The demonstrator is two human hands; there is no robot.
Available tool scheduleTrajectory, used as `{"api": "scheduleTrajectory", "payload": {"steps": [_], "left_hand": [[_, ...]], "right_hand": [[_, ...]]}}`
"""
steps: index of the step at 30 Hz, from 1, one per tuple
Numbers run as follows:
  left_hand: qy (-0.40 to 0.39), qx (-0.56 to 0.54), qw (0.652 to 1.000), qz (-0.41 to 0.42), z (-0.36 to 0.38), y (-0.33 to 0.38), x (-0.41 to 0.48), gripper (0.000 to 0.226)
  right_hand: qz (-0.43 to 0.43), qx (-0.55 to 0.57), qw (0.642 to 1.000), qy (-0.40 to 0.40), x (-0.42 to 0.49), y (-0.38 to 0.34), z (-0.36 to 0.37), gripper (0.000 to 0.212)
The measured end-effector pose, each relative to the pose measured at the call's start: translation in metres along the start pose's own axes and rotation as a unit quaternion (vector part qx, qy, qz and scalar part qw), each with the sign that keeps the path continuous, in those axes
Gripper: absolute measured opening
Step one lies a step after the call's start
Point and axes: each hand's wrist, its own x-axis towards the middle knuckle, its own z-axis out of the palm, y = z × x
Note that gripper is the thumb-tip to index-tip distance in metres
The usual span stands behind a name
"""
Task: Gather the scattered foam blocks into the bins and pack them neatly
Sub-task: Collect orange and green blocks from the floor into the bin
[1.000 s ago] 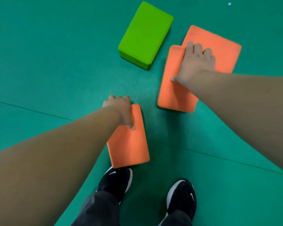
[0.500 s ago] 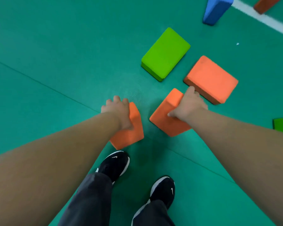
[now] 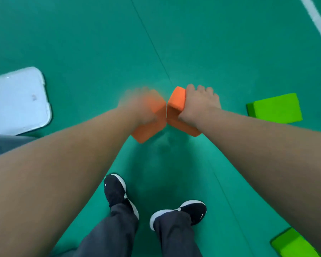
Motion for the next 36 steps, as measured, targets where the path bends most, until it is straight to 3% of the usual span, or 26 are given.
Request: {"api": "scheduleTrajectory", "payload": {"steps": [10,15,22,28,32,36], "left_hand": [[0.03,-0.118,0.988,-0.098,0.007,-0.206,-0.04,0.08],[0.048,-0.243,0.95,-0.189,0.006,-0.324,-0.074,0.083],[0.127,-0.39,0.846,-0.34,0.011,-0.474,-0.151,0.097],[0.176,-0.456,0.764,-0.421,0.031,-0.546,-0.219,0.097],[0.221,-0.518,0.656,-0.502,0.054,-0.568,-0.268,0.094],[0.259,-0.568,0.544,-0.561,0.085,-0.59,-0.314,0.1]], "right_hand": [[-0.097,-0.066,0.993,0.004,-0.008,-0.21,0.008,0.072],[-0.171,-0.125,0.976,0.041,-0.018,-0.325,-0.01,0.075],[-0.268,-0.117,0.953,0.082,-0.06,-0.484,-0.025,0.074],[-0.379,-0.098,0.915,0.095,-0.105,-0.561,-0.007,0.068],[-0.481,-0.113,0.86,0.13,-0.134,-0.602,0.001,0.065],[-0.499,-0.08,0.856,0.107,-0.16,-0.644,0.019,0.068]]}}
